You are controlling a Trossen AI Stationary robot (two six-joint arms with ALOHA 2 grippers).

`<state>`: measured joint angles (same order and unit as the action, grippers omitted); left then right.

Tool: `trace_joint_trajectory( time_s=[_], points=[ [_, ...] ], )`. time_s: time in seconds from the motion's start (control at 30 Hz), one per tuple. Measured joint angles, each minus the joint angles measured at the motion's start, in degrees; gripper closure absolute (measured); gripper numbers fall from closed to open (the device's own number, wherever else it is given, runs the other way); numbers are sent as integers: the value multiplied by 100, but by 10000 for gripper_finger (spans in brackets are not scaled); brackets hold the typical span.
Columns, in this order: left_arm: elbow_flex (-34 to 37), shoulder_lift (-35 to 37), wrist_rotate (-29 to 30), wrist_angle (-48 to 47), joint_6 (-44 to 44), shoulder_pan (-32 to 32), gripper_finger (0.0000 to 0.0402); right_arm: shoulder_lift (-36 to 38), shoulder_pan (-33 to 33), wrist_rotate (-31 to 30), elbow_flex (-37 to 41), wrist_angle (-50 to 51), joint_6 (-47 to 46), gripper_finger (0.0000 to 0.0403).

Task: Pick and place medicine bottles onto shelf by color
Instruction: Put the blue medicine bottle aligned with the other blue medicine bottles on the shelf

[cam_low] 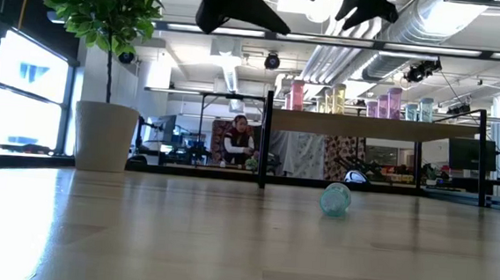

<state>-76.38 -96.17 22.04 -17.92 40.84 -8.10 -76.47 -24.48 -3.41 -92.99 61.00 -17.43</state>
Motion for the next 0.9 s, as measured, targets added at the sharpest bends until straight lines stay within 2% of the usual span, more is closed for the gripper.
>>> trace_joint_trajectory(
  time_s=[0.4, 0.7, 0.9],
  points=[
    [5, -1121, 195, 211, 420, -486, 174, 0, 629, -83, 7, 294, -569, 267],
    [5, -1938, 241, 748, 553, -520, 174, 0, 929, -404, 11, 372, -676, 267],
    [5, -2176, 269, 1194, 552, -495, 174, 0, 1004, -510, 13, 413, -676, 267]
  ],
)
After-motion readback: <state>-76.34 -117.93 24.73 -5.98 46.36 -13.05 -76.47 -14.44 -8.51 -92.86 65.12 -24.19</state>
